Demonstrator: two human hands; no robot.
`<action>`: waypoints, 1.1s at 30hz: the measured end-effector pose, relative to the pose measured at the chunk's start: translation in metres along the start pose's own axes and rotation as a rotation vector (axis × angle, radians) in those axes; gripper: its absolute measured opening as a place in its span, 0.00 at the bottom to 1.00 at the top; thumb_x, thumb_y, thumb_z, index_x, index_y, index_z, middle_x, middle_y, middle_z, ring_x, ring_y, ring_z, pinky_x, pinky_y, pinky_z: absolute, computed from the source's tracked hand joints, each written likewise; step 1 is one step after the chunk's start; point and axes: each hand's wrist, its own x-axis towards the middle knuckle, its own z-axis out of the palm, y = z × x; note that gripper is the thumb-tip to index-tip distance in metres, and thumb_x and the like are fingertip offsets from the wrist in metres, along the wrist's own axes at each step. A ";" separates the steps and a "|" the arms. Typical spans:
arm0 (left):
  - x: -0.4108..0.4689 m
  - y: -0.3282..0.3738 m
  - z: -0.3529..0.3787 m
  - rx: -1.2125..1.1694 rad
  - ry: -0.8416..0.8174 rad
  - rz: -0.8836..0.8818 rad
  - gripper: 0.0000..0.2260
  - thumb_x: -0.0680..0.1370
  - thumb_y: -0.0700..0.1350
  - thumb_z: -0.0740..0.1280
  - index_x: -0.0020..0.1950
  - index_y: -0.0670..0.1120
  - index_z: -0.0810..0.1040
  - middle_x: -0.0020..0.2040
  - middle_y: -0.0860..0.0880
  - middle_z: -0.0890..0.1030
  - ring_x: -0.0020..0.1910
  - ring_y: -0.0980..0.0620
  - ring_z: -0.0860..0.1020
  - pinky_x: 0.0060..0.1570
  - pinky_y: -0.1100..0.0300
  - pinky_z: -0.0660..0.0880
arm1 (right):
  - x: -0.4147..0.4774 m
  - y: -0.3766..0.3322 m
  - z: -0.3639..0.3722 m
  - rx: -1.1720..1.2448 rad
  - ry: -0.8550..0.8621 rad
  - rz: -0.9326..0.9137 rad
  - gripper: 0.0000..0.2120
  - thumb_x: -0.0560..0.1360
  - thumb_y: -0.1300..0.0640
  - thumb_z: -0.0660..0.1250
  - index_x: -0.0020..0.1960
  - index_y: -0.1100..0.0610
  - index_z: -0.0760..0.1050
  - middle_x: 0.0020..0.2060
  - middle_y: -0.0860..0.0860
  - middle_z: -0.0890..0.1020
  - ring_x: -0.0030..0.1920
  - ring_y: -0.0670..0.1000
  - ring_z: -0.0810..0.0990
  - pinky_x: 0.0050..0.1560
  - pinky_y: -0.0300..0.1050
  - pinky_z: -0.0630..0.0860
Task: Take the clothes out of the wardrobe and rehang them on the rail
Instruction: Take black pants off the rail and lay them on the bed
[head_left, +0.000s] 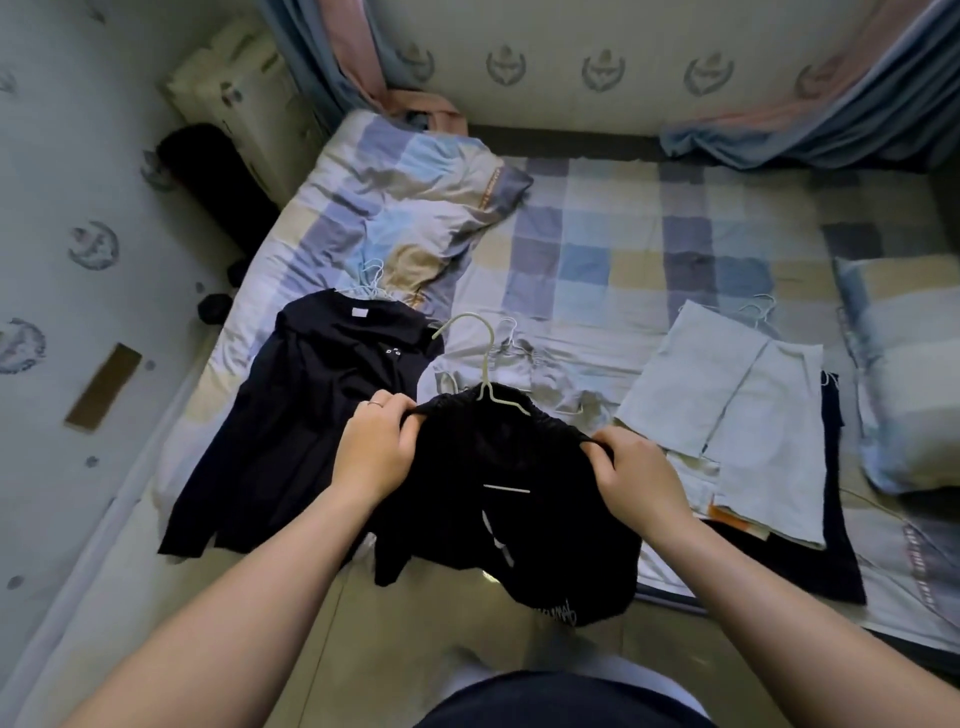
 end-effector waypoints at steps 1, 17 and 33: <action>0.009 0.004 0.007 0.015 -0.011 -0.013 0.09 0.80 0.47 0.64 0.54 0.43 0.80 0.51 0.44 0.78 0.49 0.40 0.75 0.51 0.44 0.74 | 0.012 0.007 -0.001 -0.007 -0.019 0.006 0.07 0.79 0.52 0.62 0.45 0.49 0.76 0.39 0.45 0.77 0.44 0.51 0.77 0.43 0.51 0.75; 0.191 -0.020 0.189 0.079 -0.164 -0.107 0.09 0.80 0.43 0.63 0.59 0.44 0.78 0.58 0.42 0.78 0.56 0.39 0.74 0.55 0.46 0.70 | 0.236 0.127 0.102 -0.191 -0.102 0.159 0.09 0.79 0.55 0.58 0.54 0.53 0.75 0.52 0.53 0.80 0.55 0.59 0.76 0.54 0.54 0.71; 0.340 -0.118 0.371 0.042 -0.260 -0.157 0.19 0.83 0.55 0.59 0.71 0.48 0.69 0.68 0.45 0.74 0.69 0.43 0.67 0.65 0.46 0.64 | 0.424 0.183 0.271 -0.067 -0.015 0.350 0.21 0.82 0.42 0.48 0.68 0.49 0.69 0.66 0.52 0.75 0.67 0.57 0.70 0.67 0.58 0.59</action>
